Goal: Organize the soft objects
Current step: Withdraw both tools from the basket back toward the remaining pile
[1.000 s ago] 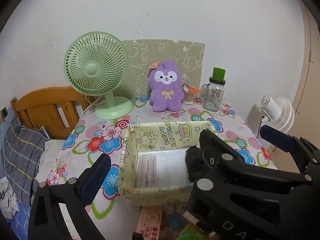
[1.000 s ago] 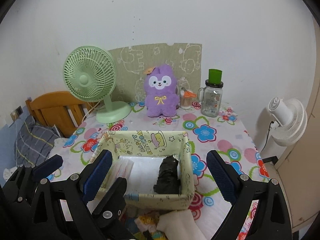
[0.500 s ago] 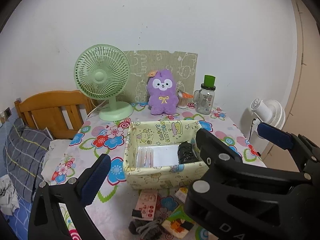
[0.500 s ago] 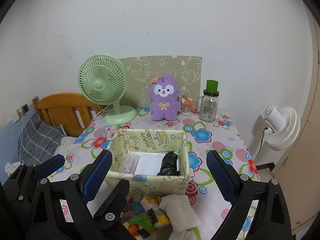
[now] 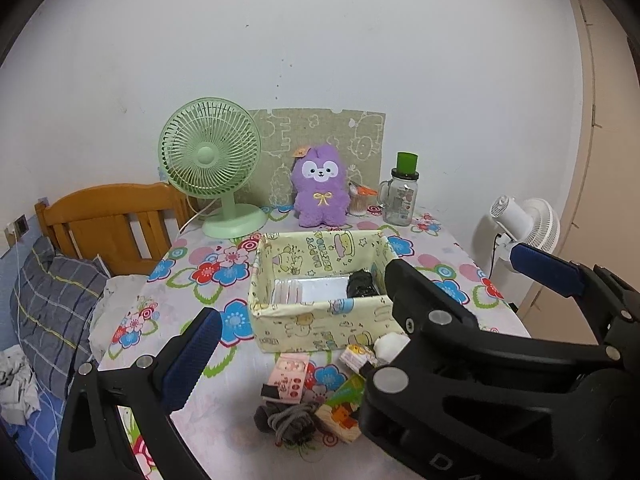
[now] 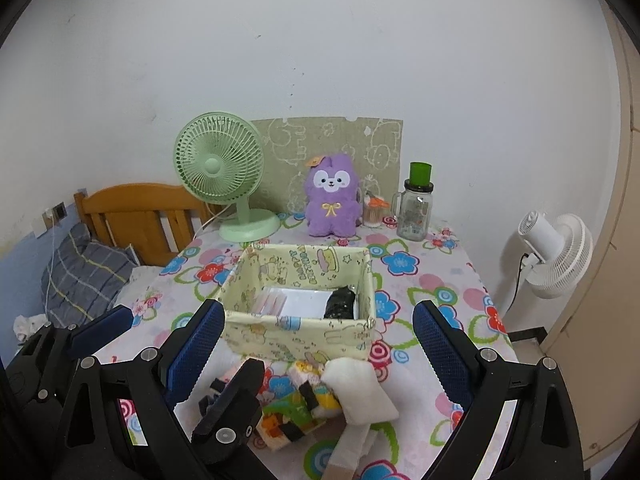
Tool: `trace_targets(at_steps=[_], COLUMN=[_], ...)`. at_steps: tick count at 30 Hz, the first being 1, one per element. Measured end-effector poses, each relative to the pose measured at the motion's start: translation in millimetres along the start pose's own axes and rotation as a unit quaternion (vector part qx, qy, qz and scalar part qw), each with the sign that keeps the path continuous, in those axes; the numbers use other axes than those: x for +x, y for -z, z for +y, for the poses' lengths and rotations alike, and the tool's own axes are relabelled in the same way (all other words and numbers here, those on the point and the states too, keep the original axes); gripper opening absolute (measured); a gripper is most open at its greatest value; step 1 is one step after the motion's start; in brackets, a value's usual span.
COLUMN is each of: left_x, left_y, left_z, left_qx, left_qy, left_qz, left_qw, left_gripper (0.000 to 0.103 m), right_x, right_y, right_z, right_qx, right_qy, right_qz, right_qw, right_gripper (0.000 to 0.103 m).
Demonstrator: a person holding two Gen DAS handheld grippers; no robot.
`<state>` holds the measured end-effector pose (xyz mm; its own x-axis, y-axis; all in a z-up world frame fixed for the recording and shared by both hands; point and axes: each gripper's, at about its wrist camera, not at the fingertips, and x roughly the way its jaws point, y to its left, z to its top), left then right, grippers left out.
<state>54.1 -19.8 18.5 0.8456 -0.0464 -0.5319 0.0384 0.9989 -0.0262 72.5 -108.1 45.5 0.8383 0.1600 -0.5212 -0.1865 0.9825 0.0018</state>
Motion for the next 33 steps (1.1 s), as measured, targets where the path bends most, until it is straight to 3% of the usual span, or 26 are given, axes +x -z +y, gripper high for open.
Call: trace_targets(at_steps=[33], left_x=[-3.3], left_y=[57.9], left_z=[-1.0], left_qx=[-0.002], left_qy=[0.036], left_qz=[0.009], left_qw=[0.9993], left_gripper=[0.102], right_x=[-11.3], right_y=[59.3], right_z=[-0.7], right_qx=[0.013], right_qy=[-0.03], right_qz=[-0.004], right_qw=[0.999], right_gripper=[0.097])
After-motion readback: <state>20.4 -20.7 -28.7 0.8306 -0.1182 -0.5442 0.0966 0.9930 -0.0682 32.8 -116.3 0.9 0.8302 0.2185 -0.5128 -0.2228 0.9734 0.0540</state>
